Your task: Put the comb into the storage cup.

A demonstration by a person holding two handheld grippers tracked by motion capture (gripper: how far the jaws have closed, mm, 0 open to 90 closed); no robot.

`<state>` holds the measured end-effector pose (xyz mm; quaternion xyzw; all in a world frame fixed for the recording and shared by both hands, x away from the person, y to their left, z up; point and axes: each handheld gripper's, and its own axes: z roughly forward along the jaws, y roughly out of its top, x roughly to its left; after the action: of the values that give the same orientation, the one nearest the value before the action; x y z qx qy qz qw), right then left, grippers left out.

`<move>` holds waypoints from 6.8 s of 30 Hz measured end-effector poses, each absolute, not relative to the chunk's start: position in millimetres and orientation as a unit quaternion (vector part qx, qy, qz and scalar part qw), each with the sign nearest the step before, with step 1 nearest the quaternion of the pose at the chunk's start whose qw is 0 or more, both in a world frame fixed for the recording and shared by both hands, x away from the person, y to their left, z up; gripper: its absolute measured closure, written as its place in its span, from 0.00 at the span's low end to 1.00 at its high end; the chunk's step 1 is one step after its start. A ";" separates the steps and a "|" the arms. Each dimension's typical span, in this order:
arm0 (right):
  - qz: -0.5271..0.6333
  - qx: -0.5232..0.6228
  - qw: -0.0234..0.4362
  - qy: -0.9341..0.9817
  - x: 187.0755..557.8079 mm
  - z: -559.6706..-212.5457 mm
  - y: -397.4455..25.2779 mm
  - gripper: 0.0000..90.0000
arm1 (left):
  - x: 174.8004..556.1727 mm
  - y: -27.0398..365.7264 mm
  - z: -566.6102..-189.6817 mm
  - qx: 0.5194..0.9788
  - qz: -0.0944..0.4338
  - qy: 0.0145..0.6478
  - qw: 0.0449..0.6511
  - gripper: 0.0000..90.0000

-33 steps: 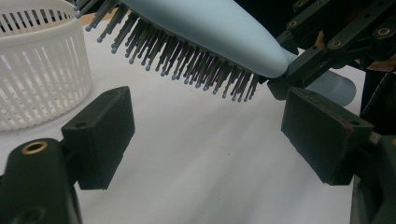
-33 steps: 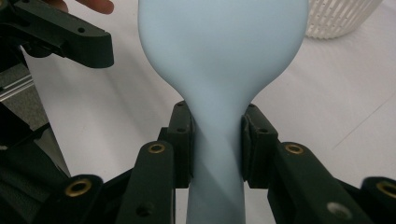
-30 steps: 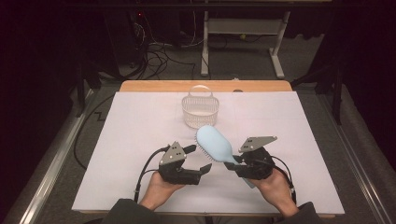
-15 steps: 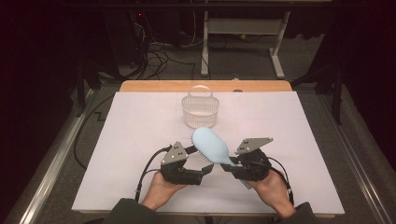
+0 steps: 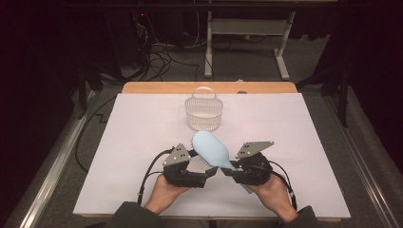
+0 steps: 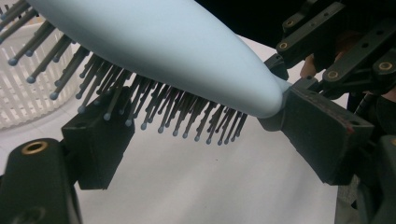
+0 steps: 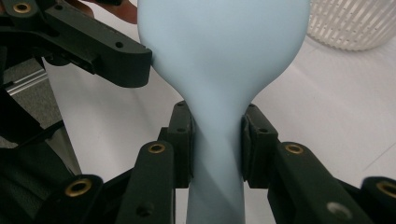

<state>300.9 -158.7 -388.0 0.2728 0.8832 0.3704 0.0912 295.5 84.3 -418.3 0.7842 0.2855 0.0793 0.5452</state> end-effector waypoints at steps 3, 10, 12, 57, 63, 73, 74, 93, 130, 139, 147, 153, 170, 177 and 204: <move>0.369 0.271 0.089 0.884 300.2 -388.7 -155.9 0.78 | 295.4 84.4 -417.9 0.784 0.079 0.286 0.545 0.18; 0.367 0.265 0.089 0.887 299.4 -389.9 -149.7 0.78 | 294.6 84.7 -416.4 0.783 0.084 0.286 0.547 0.19; 0.366 0.263 0.089 0.888 299.1 -390.2 -147.8 0.78 | 294.1 84.9 -415.7 0.781 0.085 0.287 0.548 0.19; 0.354 0.230 0.109 0.900 292.8 -390.9 -118.0 0.79 | 296.2 97.0 -409.9 0.765 0.041 0.322 0.557 0.32; 0.352 0.228 0.113 0.901 292.7 -391.7 -116.0 0.79 | 296.9 99.6 -409.0 0.765 0.020 0.331 0.552 0.36; 0.350 0.223 0.116 0.902 294.0 -393.2 -114.2 0.78 | 297.5 102.9 -408.1 0.760 0.002 0.339 0.555 0.42; 0.350 0.224 0.116 0.902 294.1 -393.3 -113.9 0.78 | 297.4 103.2 -407.7 0.759 0.002 0.340 0.555 0.43; 0.362 0.227 0.102 0.898 296.6 -393.6 -110.8 0.78 | 293.0 105.2 -400.3 0.759 0.006 0.330 0.562 0.53; 0.389 0.236 0.069 0.888 300.3 -399.1 -115.3 0.55 | 286.8 108.7 -390.0 0.759 0.026 0.318 0.567 0.57; 0.411 0.244 0.070 0.876 301.9 -398.8 -122.5 0.42 | 286.8 112.6 -388.1 0.757 0.033 0.320 0.569 0.57; 0.419 0.250 0.084 0.869 299.7 -397.8 -127.0 0.36 | 286.9 116.9 -387.1 0.755 0.039 0.324 0.569 0.57; 0.421 0.261 0.084 0.865 300.0 -397.4 -137.7 0.34 | 287.4 120.6 -385.9 0.750 0.041 0.329 0.572 0.57; 0.441 0.322 0.122 0.829 300.5 -400.7 -198.9 0.25 | 288.7 127.2 -384.5 0.745 0.049 0.338 0.573 0.56; 0.458 0.335 0.146 0.811 298.0 -399.7 -222.3 0.22 | 288.6 128.8 -384.1 0.745 0.052 0.339 0.573 0.57; 0.484 0.408 0.197 0.749 279.2 -435.7 -314.1 0.19 | 289.6 134.8 -387.8 0.746 0.063 0.350 0.563 0.56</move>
<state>279.2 -314.1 -435.7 0.4076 0.7489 0.4840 0.1966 289.6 134.8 -387.8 0.7461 0.3502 0.0628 0.5628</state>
